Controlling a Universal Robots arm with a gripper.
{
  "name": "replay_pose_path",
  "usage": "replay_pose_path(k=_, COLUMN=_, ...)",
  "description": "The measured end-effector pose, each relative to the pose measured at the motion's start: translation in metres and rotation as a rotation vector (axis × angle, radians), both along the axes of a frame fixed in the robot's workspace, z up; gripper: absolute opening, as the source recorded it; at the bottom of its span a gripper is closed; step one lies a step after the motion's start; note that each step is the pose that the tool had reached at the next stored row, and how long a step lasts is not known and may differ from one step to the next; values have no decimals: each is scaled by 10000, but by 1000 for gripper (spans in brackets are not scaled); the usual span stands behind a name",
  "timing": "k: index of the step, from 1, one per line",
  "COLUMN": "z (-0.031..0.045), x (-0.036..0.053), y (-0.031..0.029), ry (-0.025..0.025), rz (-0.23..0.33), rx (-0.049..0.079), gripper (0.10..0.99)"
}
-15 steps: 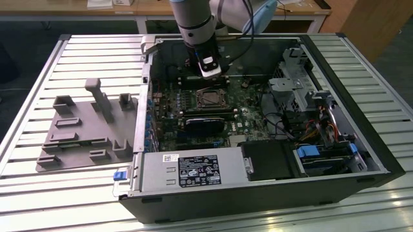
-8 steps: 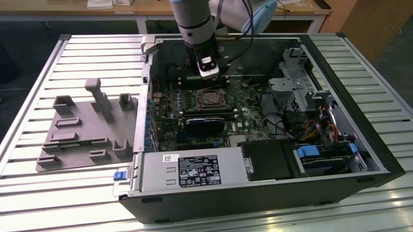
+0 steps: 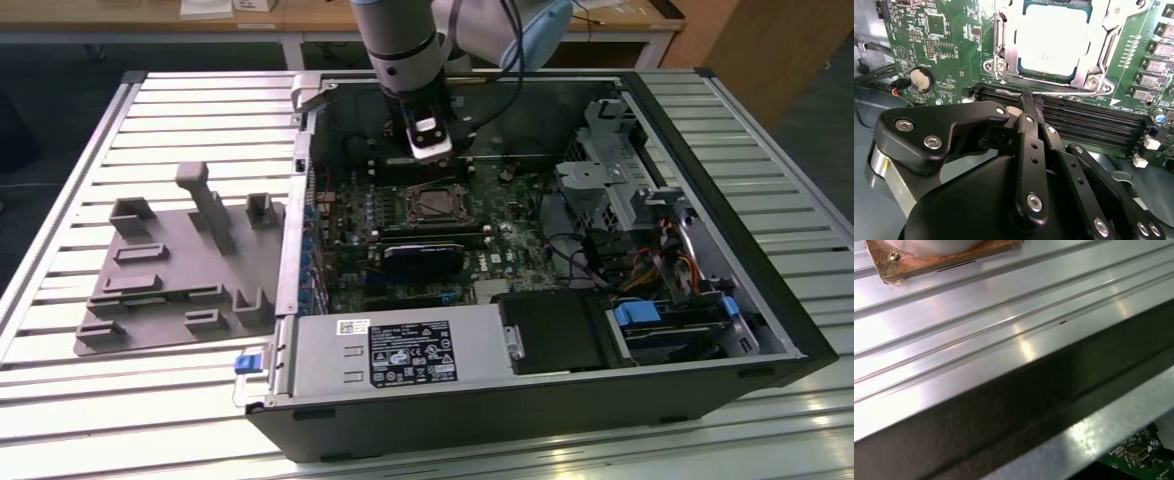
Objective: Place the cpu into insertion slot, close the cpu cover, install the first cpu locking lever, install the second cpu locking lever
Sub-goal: 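Install the first cpu locking lever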
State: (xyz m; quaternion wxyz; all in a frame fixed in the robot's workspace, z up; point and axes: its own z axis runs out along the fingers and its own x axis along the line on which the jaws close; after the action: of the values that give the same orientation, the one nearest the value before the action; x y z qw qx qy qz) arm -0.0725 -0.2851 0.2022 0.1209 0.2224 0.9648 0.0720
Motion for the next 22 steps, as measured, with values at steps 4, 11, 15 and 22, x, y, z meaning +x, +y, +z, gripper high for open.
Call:
replay_pose_path(k=4, z=-1, x=0, y=0, ry=2, rz=-16, rx=-10, gripper=102)
replay_pose_path(k=11, z=-10, x=7, y=-13, ry=0, rz=-3, rx=-14, gripper=102)
replay_pose_path(k=15, z=-13, x=17, y=-22, ry=0, rz=-2, rx=-13, gripper=102)
replay_pose_path(k=22, z=-40, x=18, y=-24, ry=1, rz=-3, rx=-14, gripper=102)
